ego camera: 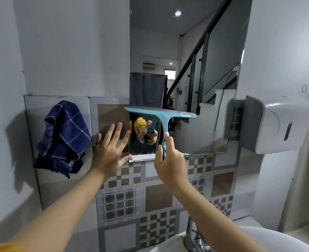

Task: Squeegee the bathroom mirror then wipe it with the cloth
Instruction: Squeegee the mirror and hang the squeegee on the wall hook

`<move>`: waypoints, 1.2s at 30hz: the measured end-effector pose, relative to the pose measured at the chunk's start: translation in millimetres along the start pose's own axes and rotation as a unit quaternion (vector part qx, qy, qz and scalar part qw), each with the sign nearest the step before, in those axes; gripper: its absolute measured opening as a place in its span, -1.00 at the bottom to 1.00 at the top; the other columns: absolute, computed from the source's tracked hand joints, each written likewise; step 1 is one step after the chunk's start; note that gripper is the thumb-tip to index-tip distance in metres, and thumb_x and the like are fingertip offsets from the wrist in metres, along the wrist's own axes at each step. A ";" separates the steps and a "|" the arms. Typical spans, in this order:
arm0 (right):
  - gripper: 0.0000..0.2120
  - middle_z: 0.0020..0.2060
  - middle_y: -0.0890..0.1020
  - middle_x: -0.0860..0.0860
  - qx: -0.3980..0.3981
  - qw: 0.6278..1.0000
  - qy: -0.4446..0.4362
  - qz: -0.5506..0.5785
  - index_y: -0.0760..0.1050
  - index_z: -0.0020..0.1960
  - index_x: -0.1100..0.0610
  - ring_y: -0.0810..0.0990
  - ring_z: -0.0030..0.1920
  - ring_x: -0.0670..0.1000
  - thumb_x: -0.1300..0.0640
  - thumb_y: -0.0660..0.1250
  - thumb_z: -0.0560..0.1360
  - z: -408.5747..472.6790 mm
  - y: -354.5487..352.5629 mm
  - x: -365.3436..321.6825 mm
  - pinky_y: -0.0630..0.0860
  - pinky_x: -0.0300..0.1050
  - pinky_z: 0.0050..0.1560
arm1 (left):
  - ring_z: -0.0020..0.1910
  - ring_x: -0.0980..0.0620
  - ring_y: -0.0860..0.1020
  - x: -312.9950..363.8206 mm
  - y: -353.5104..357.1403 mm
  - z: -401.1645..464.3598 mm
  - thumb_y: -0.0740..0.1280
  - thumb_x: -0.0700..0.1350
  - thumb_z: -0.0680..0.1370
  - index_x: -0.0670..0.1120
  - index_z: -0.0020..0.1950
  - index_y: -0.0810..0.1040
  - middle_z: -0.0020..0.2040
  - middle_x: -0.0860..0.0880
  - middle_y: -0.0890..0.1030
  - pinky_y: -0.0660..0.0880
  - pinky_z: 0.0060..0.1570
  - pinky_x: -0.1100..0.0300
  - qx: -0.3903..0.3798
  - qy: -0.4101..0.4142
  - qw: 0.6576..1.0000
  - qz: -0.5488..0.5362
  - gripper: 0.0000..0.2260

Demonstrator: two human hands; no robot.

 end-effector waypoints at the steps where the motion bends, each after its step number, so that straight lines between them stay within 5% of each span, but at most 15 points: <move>1: -0.57 -0.50 0.40 -0.06 -0.005 1.000 -0.014 -0.010 0.30 0.42 0.22 0.36 -0.54 -0.03 0.13 0.15 0.58 -2.3 0.5 3.4 0.25 -0.25 -0.59 | 0.43 -0.24 0.21 0.8 0.5 -0.3 0.45 0.20 0.31 -0.07 0.45 0.27 0.46 -0.21 0.24 0.14 0.28 -0.29 0.000 -0.003 1.000 -0.002 -0.20; 5: -0.54 -0.47 0.52 0.07 -0.018 0.997 -0.060 -0.045 0.31 0.42 0.19 0.42 -0.56 0.01 0.11 0.16 0.55 -4.0 -3.6 26.3 0.35 -0.17 -0.63 | 0.45 -0.21 0.18 -0.9 5.4 -5.0 0.42 0.18 0.35 -0.05 0.45 0.26 0.47 -0.18 0.22 0.10 0.31 -0.23 -0.002 -0.005 1.000 -0.012 -0.25; 12: -0.54 -0.49 0.45 0.11 -0.038 0.981 -0.134 -0.132 0.29 0.41 0.08 0.36 -0.63 0.05 0.08 0.22 0.52 9.5 -37.8 86.5 0.29 -0.19 -0.67 | 0.48 -0.18 0.08 -8.6 12.6 -8.7 0.17 0.27 0.45 0.00 0.46 0.23 0.51 -0.14 0.13 0.06 0.33 -0.21 -0.009 0.006 1.000 0.000 -0.35; 19: -0.54 -0.47 0.44 0.11 -0.067 0.967 -0.176 -0.170 0.29 0.39 0.10 0.32 -0.63 0.03 0.13 0.29 0.52 22.6 -72.4 139.2 0.37 -0.16 -0.68 | 0.48 -0.19 0.09 -10.5 19.6 -8.3 0.16 0.27 0.45 0.01 0.46 0.24 0.50 -0.16 0.15 0.09 0.35 -0.23 0.014 0.021 0.999 0.035 -0.36; 30: -0.45 -0.43 0.47 0.13 -0.091 0.962 -0.161 -0.198 0.31 0.40 0.13 0.33 -0.59 0.05 0.21 0.40 0.46 29.0 -100.9 195.7 0.40 -0.12 -0.66 | 0.49 -0.20 0.08 -9.8 20.7 -7.5 0.14 0.27 0.45 -0.02 0.45 0.27 0.51 -0.18 0.13 0.18 0.29 -0.30 0.030 0.028 0.999 0.030 -0.36; 36: -0.55 -0.36 0.56 0.16 -0.086 0.966 -0.120 -0.212 0.23 0.40 0.04 0.48 -0.52 0.14 0.04 0.18 0.54 21.4 -118.9 230.3 0.54 0.05 -0.54 | 0.48 -0.21 0.07 -9.4 20.6 -7.7 0.14 0.26 0.45 -0.04 0.45 0.28 0.50 -0.20 0.14 0.20 0.27 -0.31 0.034 0.034 0.998 0.034 -0.36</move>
Point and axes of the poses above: each hand's wrist, its own z-axis towards the middle knuckle, its own y-axis out of the palm, x = y × z, the point moved 1 cm from there along z, towards the middle knuckle
